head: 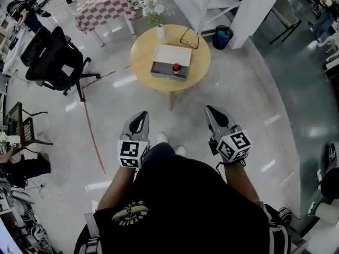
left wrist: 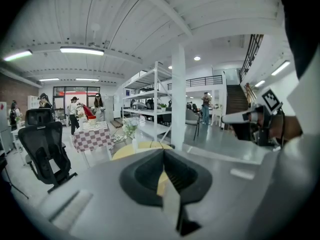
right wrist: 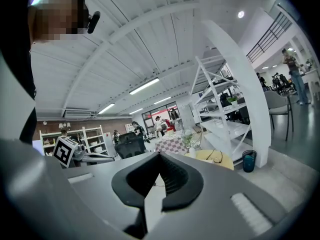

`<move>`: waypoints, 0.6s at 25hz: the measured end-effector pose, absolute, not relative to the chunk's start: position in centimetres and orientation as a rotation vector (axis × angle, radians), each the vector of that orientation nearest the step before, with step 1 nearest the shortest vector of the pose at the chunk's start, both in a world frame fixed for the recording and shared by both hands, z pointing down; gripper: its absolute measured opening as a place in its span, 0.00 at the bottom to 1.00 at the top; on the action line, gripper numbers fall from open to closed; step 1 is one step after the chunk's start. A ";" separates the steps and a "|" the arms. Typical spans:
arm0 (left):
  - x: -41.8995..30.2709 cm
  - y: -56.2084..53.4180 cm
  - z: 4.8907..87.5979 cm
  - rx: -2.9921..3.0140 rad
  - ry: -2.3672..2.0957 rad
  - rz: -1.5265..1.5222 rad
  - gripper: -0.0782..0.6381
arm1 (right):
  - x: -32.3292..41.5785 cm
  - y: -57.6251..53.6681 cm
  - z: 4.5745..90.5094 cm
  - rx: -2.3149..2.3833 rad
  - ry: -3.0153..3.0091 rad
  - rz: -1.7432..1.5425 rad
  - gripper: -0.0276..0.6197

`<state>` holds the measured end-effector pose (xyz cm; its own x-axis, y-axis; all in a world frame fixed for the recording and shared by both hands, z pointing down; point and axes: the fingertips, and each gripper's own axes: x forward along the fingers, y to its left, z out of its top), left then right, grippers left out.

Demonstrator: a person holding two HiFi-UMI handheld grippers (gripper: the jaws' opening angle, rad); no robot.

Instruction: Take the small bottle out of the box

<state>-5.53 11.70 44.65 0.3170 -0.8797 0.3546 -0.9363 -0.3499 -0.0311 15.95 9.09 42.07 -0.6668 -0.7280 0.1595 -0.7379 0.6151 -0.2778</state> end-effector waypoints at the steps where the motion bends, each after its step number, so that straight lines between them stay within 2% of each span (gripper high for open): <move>1: -5.9 11.4 44.9 2.391 -1.673 0.470 0.11 | 15.7 8.7 42.3 1.269 -2.791 0.515 0.05; 9: -9.1 7.8 47.6 2.336 -1.624 0.484 0.11 | 11.7 5.2 44.9 1.224 -2.749 0.586 0.05; 15: -11.8 2.9 46.9 2.393 -1.577 0.472 0.11 | 7.5 0.7 43.8 1.244 -2.746 0.553 0.05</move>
